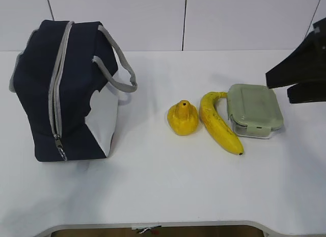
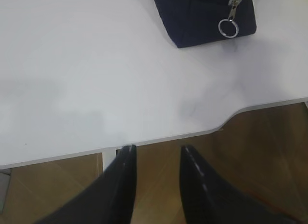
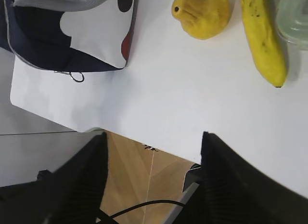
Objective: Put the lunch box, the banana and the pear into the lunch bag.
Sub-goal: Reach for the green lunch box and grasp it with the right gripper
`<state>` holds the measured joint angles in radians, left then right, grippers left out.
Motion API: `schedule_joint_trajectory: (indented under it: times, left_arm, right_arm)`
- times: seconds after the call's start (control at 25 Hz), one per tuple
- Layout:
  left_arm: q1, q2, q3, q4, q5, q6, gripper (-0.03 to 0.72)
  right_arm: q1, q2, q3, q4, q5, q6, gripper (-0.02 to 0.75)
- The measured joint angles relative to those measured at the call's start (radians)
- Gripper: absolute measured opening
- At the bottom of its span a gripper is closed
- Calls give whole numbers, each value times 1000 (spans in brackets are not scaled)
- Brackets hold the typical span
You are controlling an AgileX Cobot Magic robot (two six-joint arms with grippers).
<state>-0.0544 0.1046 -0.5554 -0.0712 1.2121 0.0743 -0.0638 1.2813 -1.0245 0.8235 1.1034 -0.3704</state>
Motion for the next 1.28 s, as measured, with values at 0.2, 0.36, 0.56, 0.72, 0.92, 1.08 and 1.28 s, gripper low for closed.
schedule_joint_trajectory:
  times: [0.2,0.36,0.56,0.72,0.92,1.08,1.28]
  left_arm:
    - [0,0,0,10,4,0,240]
    - [0,0,0,14,7,0,242]
    - [0,0,0,24,12,0,244]
    - [0,0,0,31,20,0,245]
    - [0,0,0,33,20,0,245]
    - [0,0,0,33,20,0,246]
    - [0,0,0,33,22,0,246]
  right_arm:
    - [-152,39,-14,107,94,-107,488]
    - [-260,92,-14,187,103,-183,488]
    - [-340,156,-14,210,103,-244,488]
    - [-388,235,-14,210,103,-269,488]
    - [-405,354,-14,210,100,-339,488]
    - [-406,426,-14,210,91,-374,488]
    - [-406,436,-17,212,88,-378,488]
